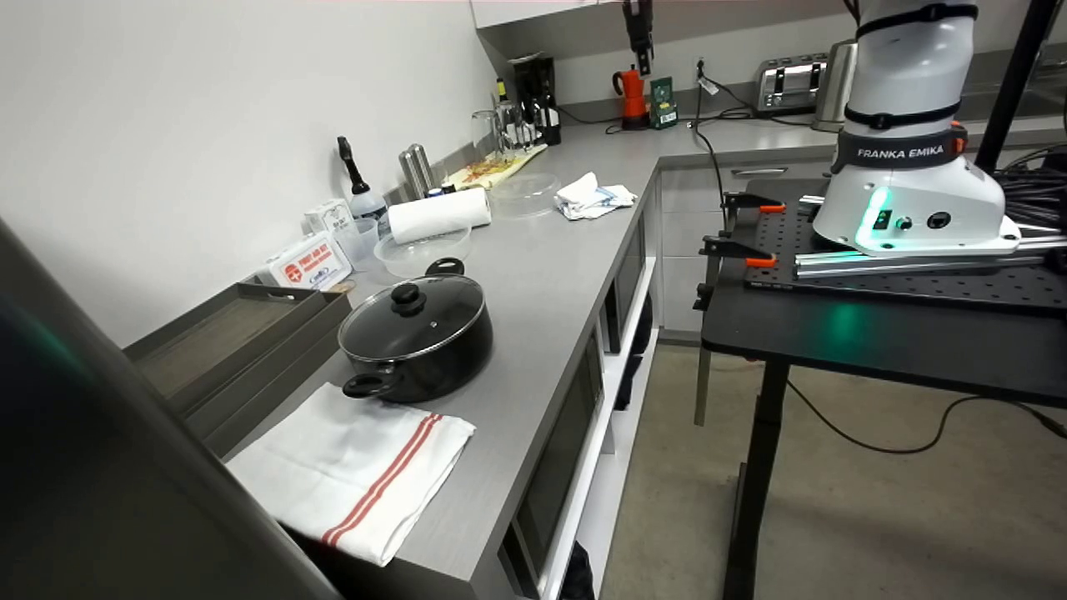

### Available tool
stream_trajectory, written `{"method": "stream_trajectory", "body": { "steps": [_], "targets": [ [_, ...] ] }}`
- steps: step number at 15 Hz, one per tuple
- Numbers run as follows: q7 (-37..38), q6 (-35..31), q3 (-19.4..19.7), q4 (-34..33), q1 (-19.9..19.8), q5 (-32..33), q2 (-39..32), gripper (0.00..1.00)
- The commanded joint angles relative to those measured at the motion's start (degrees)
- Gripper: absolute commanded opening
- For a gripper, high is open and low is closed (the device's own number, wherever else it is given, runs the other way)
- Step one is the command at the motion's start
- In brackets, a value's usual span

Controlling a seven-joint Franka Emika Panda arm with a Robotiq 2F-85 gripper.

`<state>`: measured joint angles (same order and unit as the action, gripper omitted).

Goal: Remove the lid from the pot

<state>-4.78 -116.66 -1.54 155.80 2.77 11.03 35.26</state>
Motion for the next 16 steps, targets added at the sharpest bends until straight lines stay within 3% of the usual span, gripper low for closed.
{"method": "stream_trajectory", "body": {
  "steps": [1,9,16],
  "targets": [
    [-3.7,-3.1,-0.5,-5.7,2.6,-0.8,-9.3,1.0],
    [-8.2,-6.3,-4.1,-18.3,6.4,-0.6,-26.5,1.0],
    [-11.7,-9.0,-7.2,-30.3,7.1,-0.2,-40.5,1.0]
  ]
}}
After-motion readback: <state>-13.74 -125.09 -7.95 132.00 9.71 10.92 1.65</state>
